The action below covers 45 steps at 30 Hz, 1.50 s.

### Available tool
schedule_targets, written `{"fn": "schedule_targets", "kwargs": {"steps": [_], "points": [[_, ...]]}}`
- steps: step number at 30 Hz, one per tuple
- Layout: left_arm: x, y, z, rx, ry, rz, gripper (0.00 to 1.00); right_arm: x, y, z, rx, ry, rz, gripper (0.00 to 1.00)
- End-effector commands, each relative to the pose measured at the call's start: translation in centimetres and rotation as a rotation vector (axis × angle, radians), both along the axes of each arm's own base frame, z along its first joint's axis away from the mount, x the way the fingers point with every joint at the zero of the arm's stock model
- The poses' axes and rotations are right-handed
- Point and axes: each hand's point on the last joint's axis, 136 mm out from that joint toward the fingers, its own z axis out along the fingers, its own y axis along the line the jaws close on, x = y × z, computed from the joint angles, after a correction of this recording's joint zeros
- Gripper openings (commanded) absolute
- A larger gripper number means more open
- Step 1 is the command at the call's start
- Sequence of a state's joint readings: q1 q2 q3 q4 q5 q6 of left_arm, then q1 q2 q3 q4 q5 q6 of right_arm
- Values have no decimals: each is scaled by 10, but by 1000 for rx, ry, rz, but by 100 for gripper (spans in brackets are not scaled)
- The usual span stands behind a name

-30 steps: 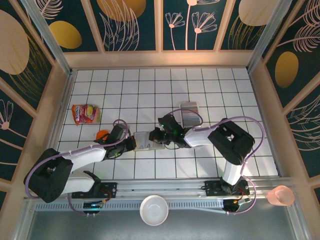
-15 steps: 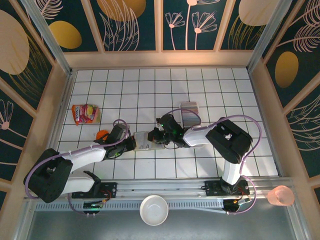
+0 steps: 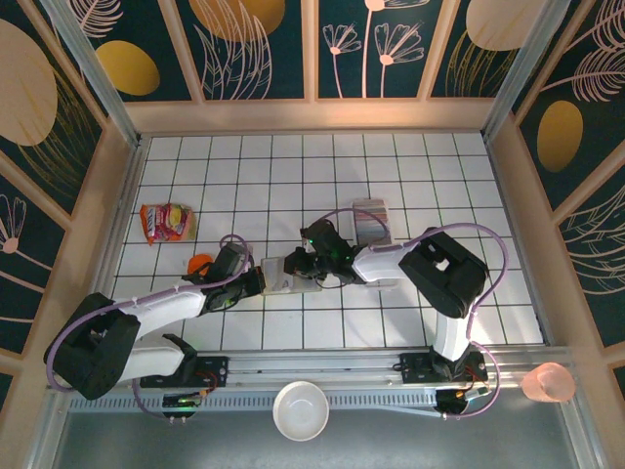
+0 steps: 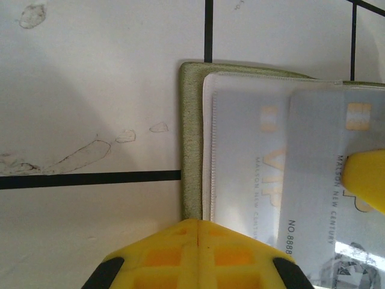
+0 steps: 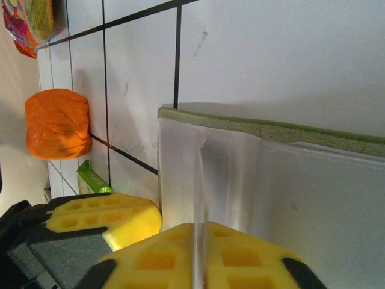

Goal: Put the credit cards into the card holder

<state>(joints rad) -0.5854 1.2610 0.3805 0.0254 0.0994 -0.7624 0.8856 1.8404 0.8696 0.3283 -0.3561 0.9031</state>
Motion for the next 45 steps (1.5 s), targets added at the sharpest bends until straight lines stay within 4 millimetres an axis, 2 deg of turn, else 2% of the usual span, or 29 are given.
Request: {"fn": "schedule_targets", "kwargs": {"steps": [1, 5, 11, 20, 24, 34, 45], "points": [[-5, 3, -3, 12, 9, -4, 1, 4, -1, -4, -62, -27, -3, 22], [-6, 3, -3, 10, 9, -6, 1, 6, -7, -3, -123, -50, -15, 35], [-6, 3, -3, 8, 6, -5, 1, 10, -15, 2, -224, -91, -30, 44], [-6, 3, -2, 6, 4, -6, 1, 9, -18, -1, -338, -112, -31, 43], [-6, 2, -3, 2, 7, -4, 1, 5, -5, 0, -324, -114, 0, 38], [-5, 1, -2, -3, 6, -6, 0, -4, 19, -5, -283, -91, 39, 36], [-5, 0, -2, -9, 2, -9, 0, -3, -4, 6, -349, -121, -14, 40]]}}
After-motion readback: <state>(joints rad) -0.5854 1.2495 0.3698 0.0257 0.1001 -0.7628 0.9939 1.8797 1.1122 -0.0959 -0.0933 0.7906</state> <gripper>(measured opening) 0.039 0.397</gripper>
